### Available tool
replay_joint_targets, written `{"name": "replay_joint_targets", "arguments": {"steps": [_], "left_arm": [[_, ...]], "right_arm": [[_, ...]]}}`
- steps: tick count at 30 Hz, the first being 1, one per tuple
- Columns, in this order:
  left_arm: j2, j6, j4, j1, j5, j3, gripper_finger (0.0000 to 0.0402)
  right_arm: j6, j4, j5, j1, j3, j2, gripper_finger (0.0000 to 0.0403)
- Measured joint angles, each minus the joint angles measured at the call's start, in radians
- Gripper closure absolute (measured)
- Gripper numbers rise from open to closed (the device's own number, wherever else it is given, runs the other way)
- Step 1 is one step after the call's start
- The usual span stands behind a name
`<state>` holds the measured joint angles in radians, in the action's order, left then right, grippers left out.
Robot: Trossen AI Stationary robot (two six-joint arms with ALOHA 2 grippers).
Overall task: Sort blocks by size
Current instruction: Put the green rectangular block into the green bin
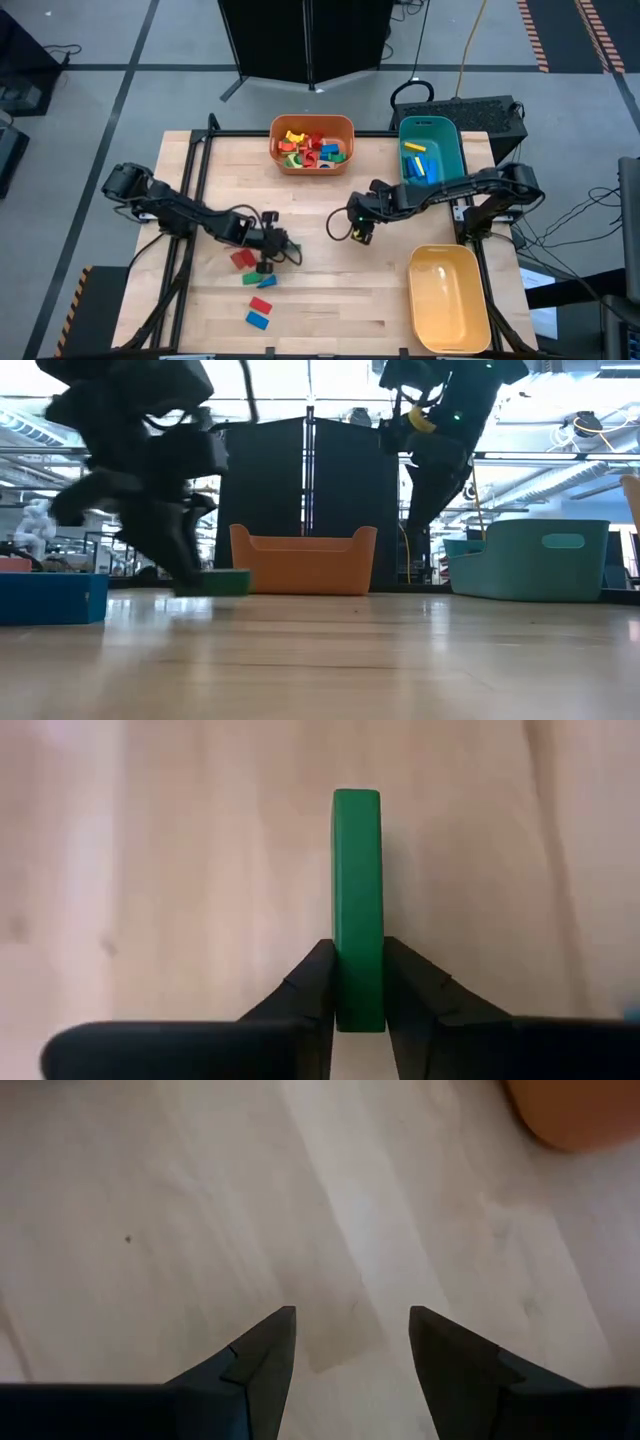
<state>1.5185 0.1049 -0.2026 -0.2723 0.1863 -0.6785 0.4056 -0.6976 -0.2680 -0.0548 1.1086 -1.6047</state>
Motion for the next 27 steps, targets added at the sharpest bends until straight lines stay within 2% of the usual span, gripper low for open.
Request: {"name": "replay_joint_targets", "arguments": {"steps": [15, 27], "left_arm": [[-0.002, -0.140, 0.346, 0.117, 0.010, -0.001, 0.0348], [-0.003, -0.198, 0.535, 0.130, 0.005, -0.002, 0.0348]], "right_arm": [[-0.193, 0.397, 0.006, -0.094, -0.012, -0.006, 0.0220], [-0.334, 0.500, 0.012, -0.108, -0.012, -0.070, 0.0220]]}}
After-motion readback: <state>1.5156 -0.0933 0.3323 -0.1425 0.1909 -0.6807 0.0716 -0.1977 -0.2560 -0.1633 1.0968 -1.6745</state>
